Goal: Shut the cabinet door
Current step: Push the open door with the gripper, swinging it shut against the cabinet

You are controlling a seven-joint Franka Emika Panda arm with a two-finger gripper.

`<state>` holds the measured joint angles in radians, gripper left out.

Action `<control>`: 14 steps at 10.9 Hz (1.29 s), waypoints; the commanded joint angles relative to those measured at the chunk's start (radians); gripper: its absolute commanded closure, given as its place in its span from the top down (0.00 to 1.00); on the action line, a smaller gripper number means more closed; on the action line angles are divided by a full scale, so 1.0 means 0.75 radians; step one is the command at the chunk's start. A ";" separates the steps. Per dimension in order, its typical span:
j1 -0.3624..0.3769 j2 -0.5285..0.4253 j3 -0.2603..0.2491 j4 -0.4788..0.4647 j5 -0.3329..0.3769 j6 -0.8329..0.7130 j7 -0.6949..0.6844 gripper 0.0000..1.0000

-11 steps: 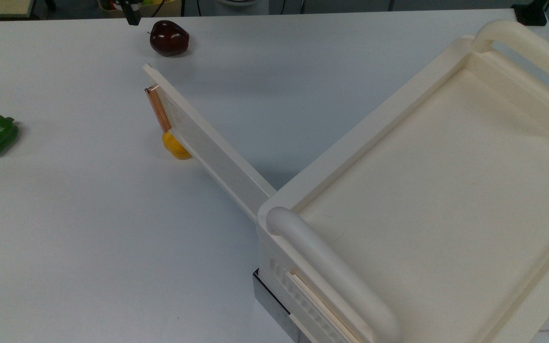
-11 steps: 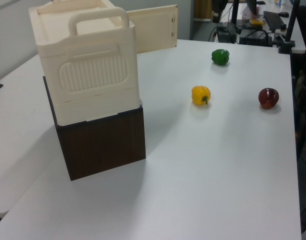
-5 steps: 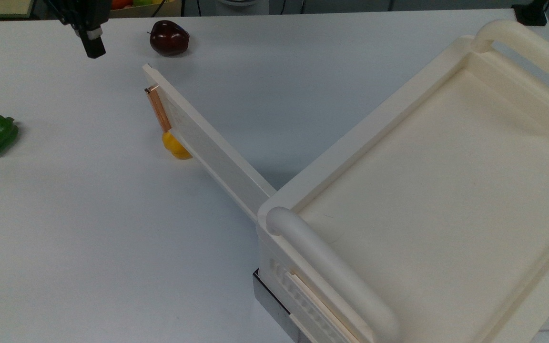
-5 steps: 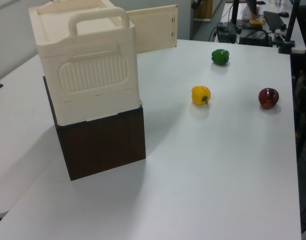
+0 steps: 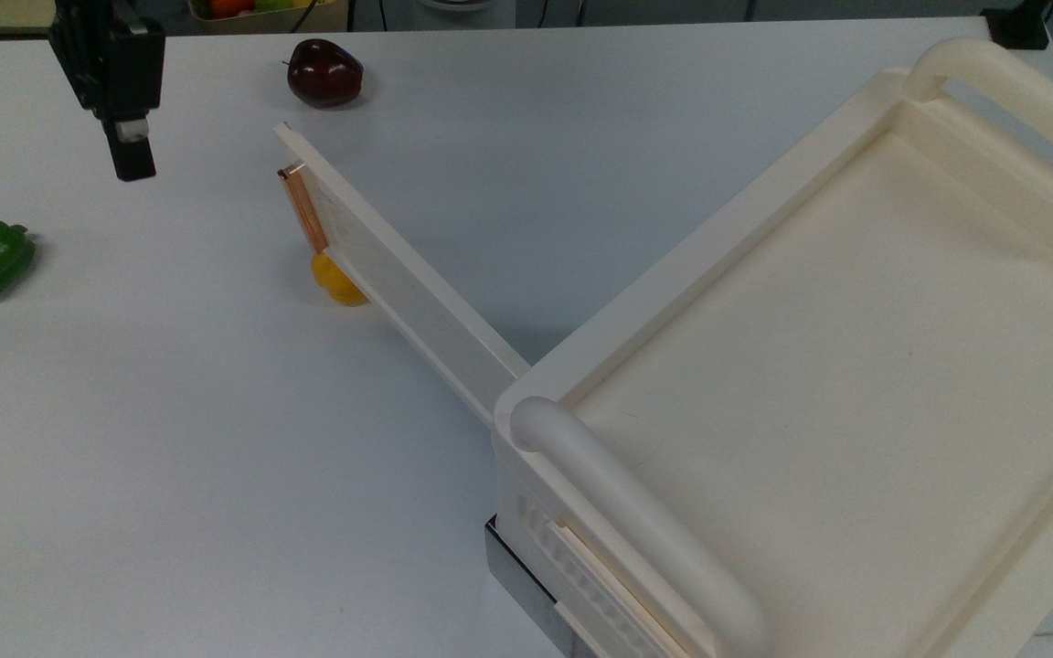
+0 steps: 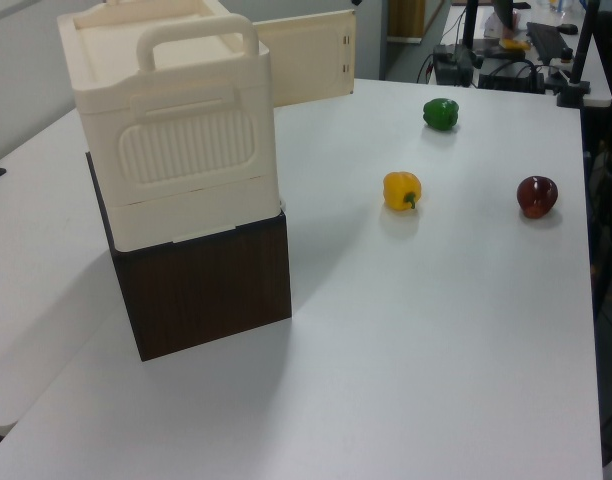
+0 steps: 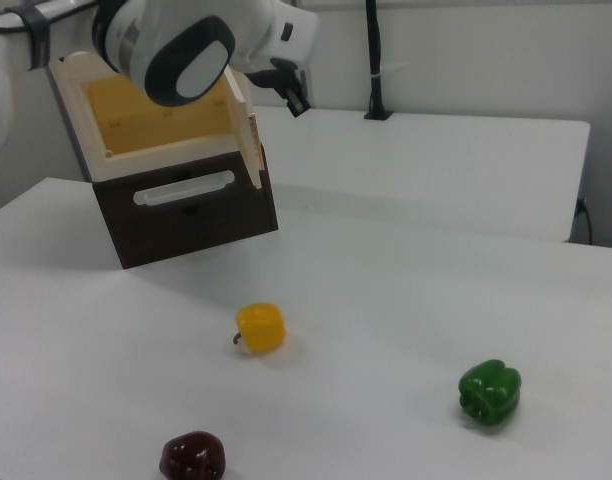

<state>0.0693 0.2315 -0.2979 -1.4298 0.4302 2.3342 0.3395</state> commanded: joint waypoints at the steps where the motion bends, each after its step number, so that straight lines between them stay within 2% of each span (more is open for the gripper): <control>1: 0.051 0.059 0.045 -0.002 0.034 0.117 0.108 0.00; 4: 0.051 0.045 0.115 -0.004 0.121 0.073 0.124 0.00; 7: 0.053 0.035 0.158 -0.004 0.175 -0.115 0.126 0.00; 11: 0.051 0.025 0.284 -0.002 0.181 -0.192 0.234 0.00; 14: 0.055 0.035 0.370 0.004 0.177 -0.185 0.269 0.10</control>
<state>0.1100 0.2691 -0.0561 -1.4222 0.5482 2.2146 0.5203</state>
